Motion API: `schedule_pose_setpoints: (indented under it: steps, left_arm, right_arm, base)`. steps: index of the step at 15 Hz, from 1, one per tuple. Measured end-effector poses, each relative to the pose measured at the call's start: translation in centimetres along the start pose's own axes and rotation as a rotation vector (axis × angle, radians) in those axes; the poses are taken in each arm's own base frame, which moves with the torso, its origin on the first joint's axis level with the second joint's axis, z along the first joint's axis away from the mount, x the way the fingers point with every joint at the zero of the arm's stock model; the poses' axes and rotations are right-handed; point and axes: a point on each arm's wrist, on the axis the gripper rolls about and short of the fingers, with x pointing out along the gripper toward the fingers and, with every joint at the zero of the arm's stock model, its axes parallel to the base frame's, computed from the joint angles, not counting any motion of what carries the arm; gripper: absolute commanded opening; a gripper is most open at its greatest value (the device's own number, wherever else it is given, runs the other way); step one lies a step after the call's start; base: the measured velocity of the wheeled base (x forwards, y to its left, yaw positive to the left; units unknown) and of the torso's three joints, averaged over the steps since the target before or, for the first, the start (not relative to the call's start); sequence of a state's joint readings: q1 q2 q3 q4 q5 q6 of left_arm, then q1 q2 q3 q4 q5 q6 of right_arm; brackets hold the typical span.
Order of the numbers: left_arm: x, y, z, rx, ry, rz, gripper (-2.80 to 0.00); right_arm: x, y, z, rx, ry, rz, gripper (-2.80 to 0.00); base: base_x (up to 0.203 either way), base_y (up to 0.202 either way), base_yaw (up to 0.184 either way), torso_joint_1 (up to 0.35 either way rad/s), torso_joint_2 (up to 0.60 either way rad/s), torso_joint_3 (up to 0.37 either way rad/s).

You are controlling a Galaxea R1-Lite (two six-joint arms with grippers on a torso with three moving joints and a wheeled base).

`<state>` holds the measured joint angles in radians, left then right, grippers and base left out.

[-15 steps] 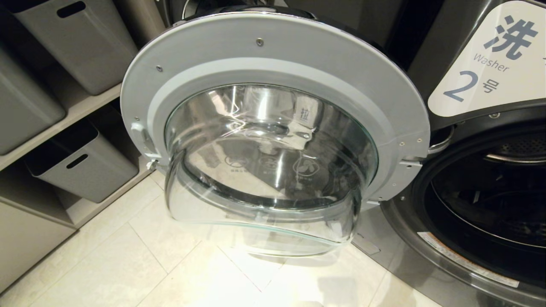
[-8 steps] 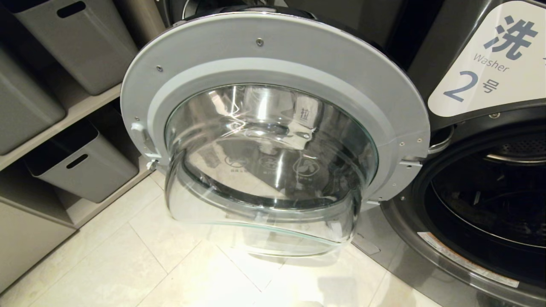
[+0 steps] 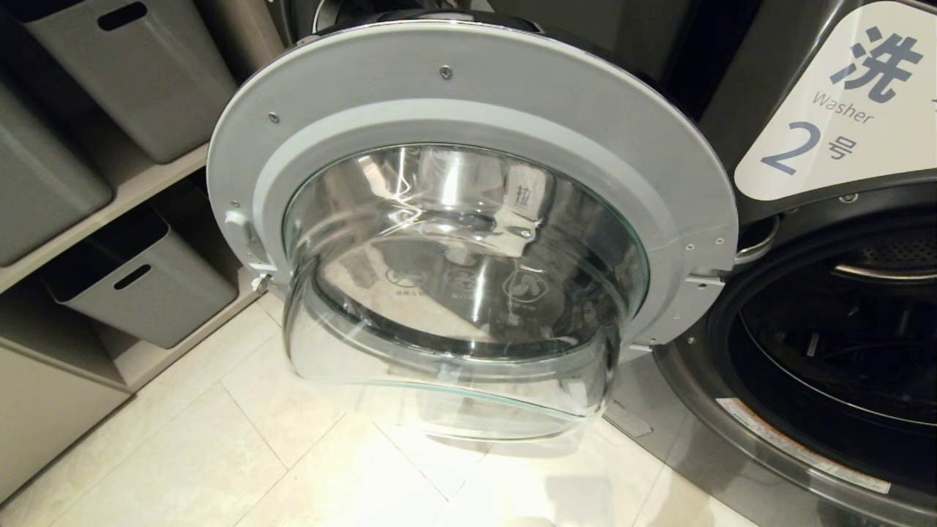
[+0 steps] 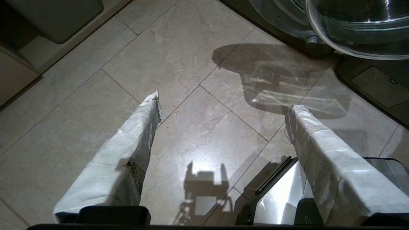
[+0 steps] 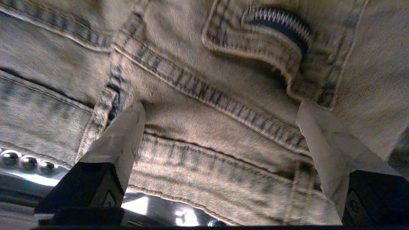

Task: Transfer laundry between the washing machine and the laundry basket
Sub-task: Pick a cloth and place it into the basket

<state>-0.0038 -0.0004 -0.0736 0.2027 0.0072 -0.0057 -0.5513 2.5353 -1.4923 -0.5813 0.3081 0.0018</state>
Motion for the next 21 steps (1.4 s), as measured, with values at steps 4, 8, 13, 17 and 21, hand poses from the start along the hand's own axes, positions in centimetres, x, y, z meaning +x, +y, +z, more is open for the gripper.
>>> schedule_pose_setpoints:
  steps: [4, 8, 13, 17, 21]
  left_arm:
    - [0.0, 0.0, 0.0, 0.0, 0.0, 0.0, 0.0]
    - [0.0, 0.0, 0.0, 0.0, 0.0, -0.001, 0.0]
    - [0.0, 0.0, 0.0, 0.0, 0.0, 0.0, 0.0]
    - [0.0, 0.0, 0.0, 0.0, 0.001, -0.001, 0.0]
    - [0.0, 0.0, 0.0, 0.0, 0.0, -0.001, 0.0]
  right_arm:
    - [0.1, 0.0, -0.6, 0.009, 0.019, 0.001, -2.8]
    - [-0.1, 0.0, -0.7, 0.019, 0.031, 0.004, -2.8]
    - [-1.0, 0.3, -0.4, 0.044, 0.038, 0.004, -2.8]
    - [-1.4, 0.5, 0.0, 0.042, 0.031, 0.006, -2.8]
    - [-2.9, 1.3, 2.8, 0.041, -0.066, 0.087, -2.8]
  base:
    - [0.0, 0.0, 0.0, 0.0, 0.0, 0.0]
    - [0.0, 0.0, 0.0, 0.0, 0.0, 0.0]
    - [0.0, 0.0, 0.0, 0.0, 0.0, 0.0]
    - [0.0, 0.0, 0.0, 0.0, 0.0, 0.0]
    - [0.0, 0.0, 0.0, 0.0, 0.0, 0.0]
